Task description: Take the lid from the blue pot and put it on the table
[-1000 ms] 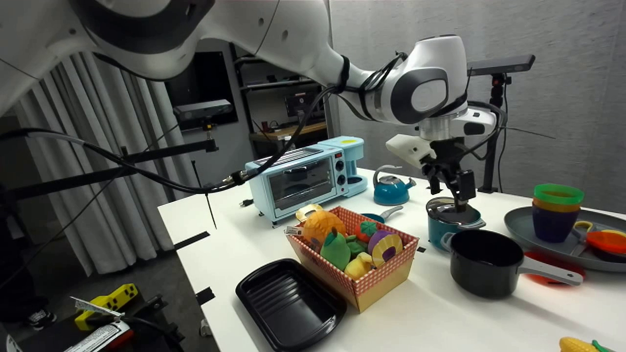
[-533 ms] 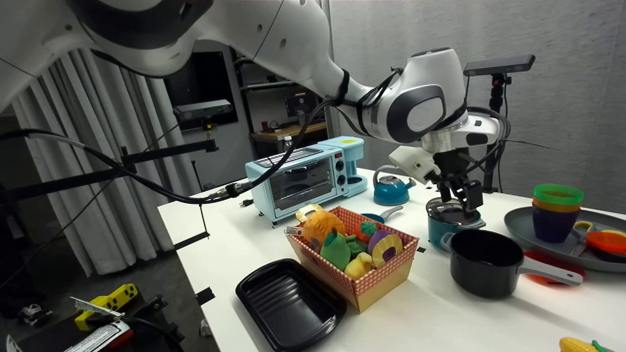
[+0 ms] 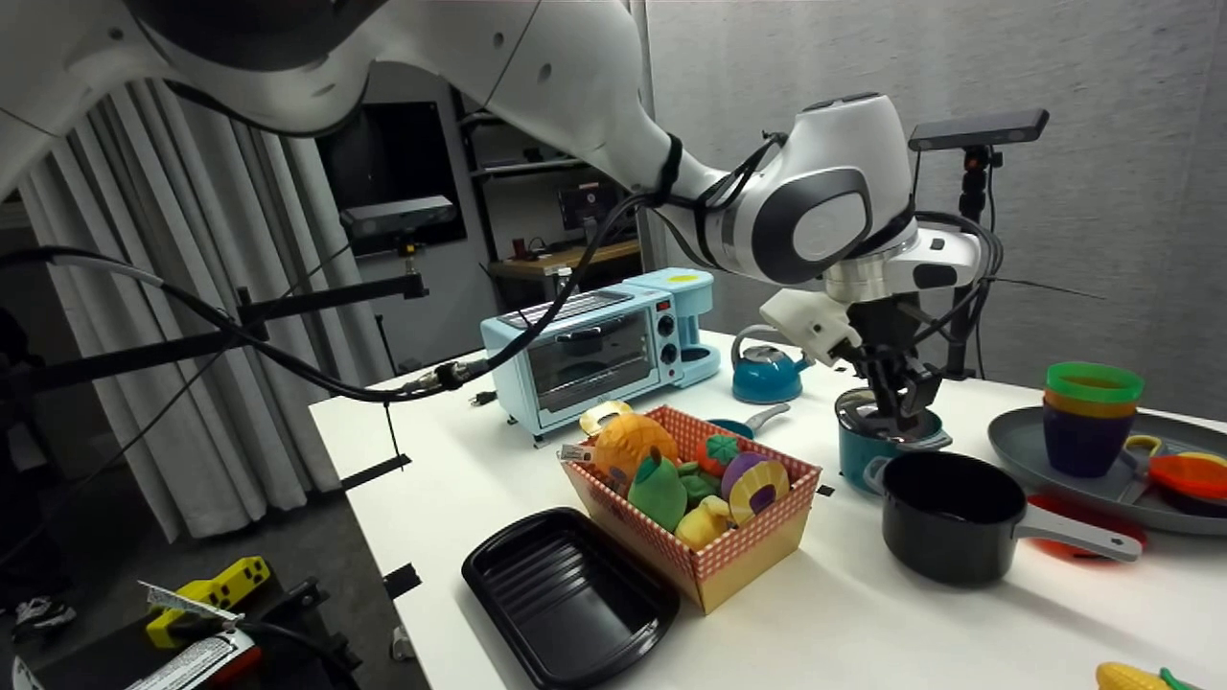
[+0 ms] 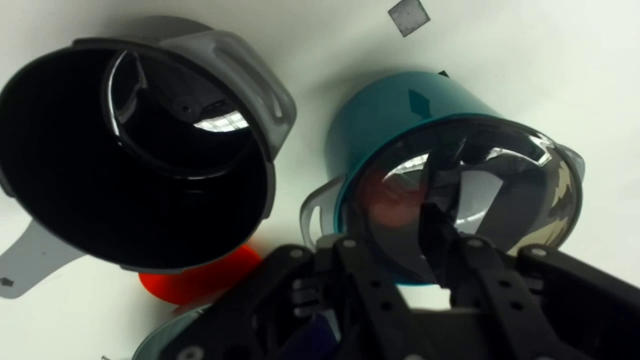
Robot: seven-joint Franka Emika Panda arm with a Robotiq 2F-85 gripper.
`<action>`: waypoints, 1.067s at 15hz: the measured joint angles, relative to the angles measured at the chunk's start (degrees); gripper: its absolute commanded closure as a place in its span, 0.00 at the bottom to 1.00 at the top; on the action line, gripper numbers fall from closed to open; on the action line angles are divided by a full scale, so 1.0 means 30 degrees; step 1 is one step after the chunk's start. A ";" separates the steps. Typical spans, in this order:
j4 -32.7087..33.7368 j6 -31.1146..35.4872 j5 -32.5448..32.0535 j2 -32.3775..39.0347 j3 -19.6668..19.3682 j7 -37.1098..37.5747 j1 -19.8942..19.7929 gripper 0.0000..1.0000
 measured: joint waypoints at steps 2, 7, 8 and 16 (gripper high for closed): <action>-0.0144 0.0062 0.0000 -0.0126 0.0000 -0.0060 0.0000 0.20; -0.0521 0.1048 0.0051 -0.0237 0.0021 -0.0121 0.0000 0.00; -0.0586 0.1266 0.0076 -0.0240 0.0035 -0.0119 0.0000 0.00; -0.1278 0.2734 0.0750 -0.0259 0.1028 0.0193 0.0542 0.00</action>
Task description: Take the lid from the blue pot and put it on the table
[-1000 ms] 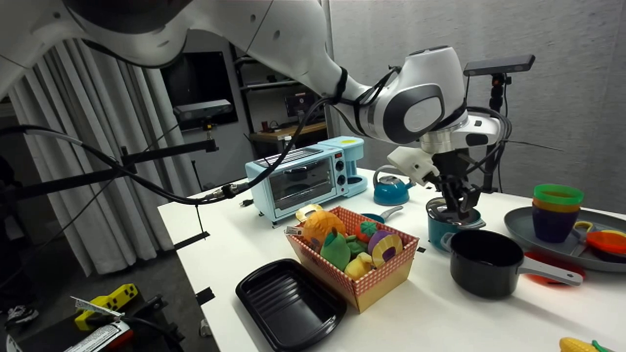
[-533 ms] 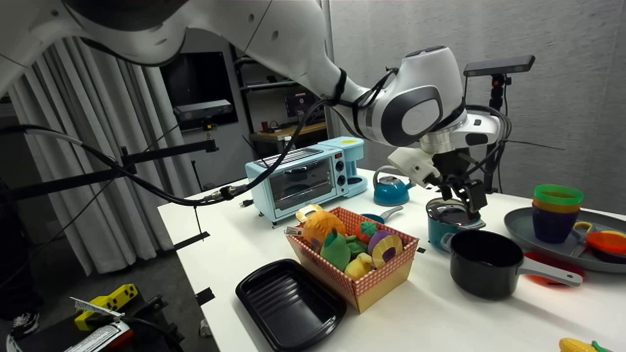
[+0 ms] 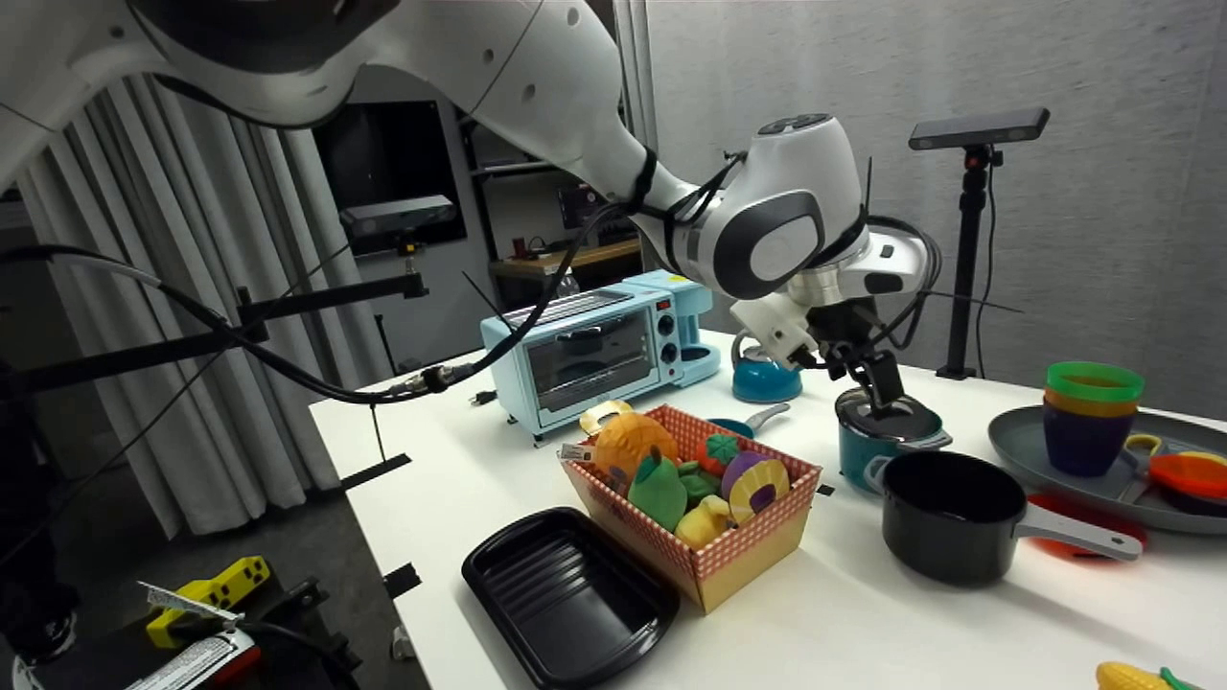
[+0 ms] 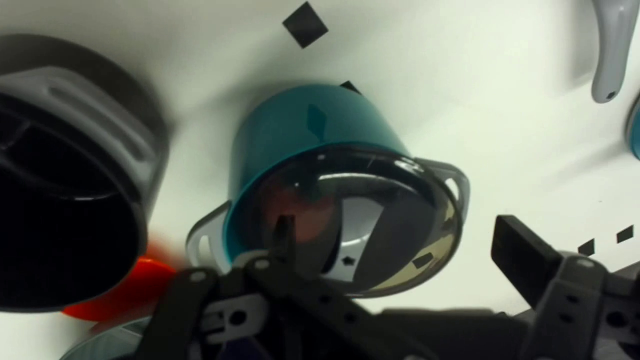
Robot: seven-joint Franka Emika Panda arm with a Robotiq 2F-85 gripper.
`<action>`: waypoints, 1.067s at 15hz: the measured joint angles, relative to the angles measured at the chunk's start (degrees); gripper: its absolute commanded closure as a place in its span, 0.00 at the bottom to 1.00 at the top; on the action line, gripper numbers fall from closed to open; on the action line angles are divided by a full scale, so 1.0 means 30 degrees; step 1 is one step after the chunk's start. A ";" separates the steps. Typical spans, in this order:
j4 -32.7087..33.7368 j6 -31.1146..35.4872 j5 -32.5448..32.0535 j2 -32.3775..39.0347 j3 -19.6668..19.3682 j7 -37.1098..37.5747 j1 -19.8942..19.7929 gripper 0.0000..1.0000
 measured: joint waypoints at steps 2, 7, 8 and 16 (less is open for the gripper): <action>-0.0167 0.0242 0.0067 0.0000 0.0145 0.0023 0.0208 0.00; -0.0255 0.0661 0.0070 0.0001 0.0181 -0.0005 0.0308 0.00; -0.0234 0.0661 0.0070 -0.0001 0.0181 -0.0020 0.0228 0.00; 0.0028 0.0649 0.0071 0.0005 0.0131 -0.0416 -0.0923 0.00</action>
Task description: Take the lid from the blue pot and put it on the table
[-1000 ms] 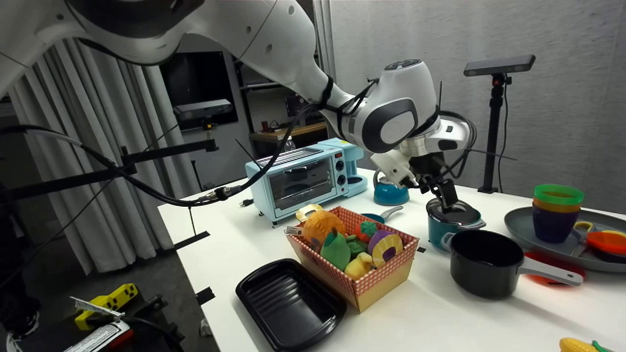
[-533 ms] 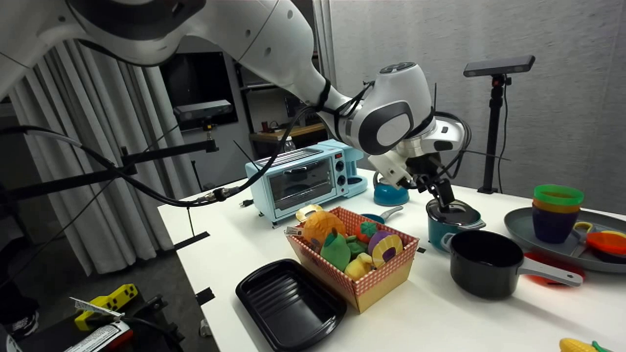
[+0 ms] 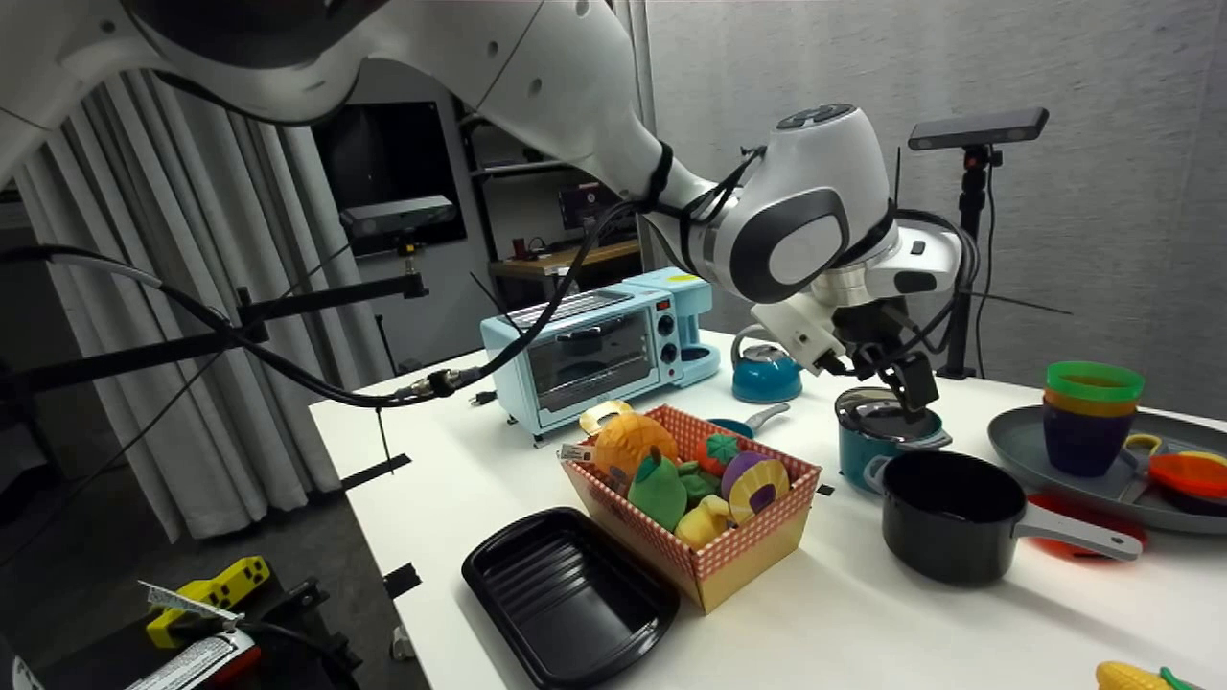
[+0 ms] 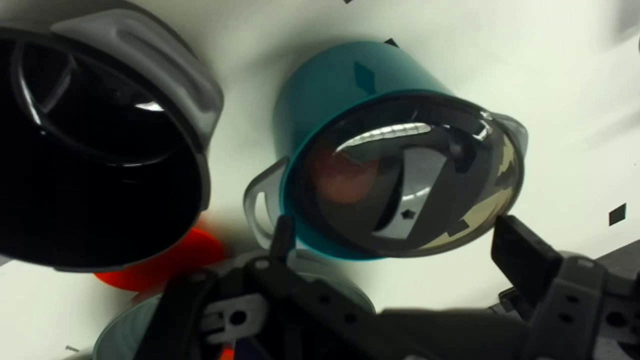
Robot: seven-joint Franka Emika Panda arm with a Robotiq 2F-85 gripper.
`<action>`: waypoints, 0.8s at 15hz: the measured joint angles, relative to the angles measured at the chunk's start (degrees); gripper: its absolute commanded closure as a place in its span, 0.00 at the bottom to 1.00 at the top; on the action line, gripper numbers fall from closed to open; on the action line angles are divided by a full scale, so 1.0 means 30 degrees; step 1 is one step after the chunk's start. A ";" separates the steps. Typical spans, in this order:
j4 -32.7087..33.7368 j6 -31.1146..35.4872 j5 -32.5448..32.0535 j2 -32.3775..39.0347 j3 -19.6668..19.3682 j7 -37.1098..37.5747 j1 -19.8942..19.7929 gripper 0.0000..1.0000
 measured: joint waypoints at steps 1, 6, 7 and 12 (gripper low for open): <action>-0.0006 0.0000 0.0000 0.0016 -0.0003 -0.0055 -0.0077 0.00; -0.0061 0.0000 0.0000 0.0283 0.0020 -0.0095 0.0061 0.00; -0.0055 0.0000 0.0000 0.0335 0.0020 -0.0095 0.0112 0.06; -0.0004 0.0071 0.0000 0.0605 -0.0007 -0.0013 0.0680 0.46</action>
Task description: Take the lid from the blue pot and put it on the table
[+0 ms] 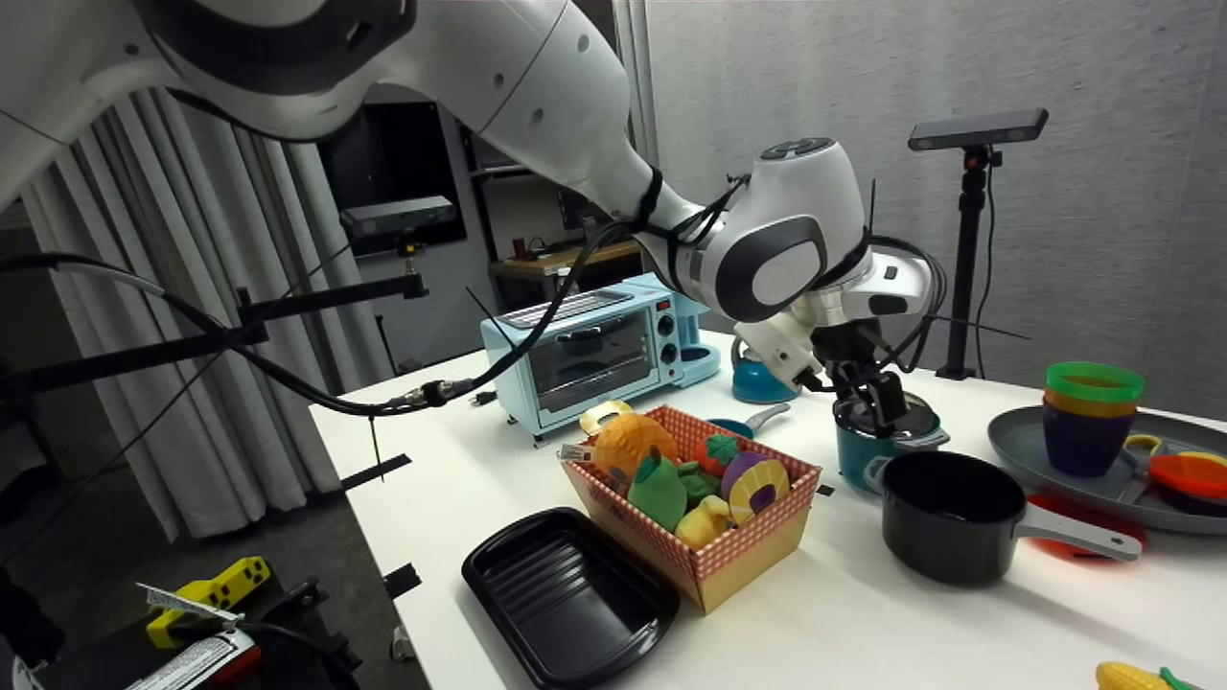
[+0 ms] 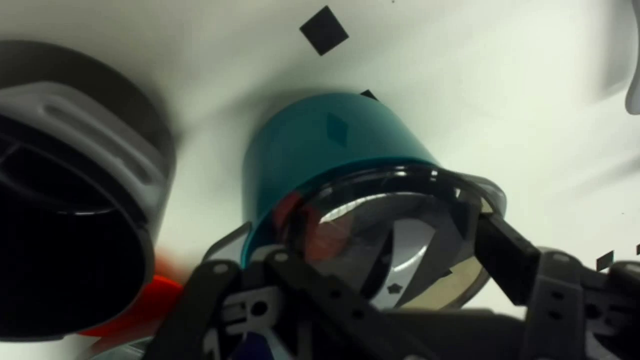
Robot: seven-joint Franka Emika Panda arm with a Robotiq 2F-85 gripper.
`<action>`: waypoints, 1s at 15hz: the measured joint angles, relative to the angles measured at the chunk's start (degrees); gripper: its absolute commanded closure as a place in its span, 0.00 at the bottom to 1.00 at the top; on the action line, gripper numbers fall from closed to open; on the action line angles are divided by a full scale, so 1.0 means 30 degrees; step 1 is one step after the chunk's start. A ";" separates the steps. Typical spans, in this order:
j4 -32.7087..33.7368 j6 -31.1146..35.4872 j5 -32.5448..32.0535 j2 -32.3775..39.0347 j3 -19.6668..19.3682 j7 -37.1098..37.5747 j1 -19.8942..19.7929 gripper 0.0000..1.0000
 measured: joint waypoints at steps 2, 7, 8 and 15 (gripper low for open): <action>0.0140 0.0011 0.0000 -0.0026 0.0000 0.0000 0.0077 0.62; 0.0211 0.0011 0.0000 0.0016 -0.0014 -0.0010 0.0085 0.99; 0.0192 0.0011 0.0000 0.0041 -0.0017 -0.0010 0.0102 1.00; -0.0090 0.0527 0.0000 0.0123 -0.0014 -0.0007 0.0538 1.00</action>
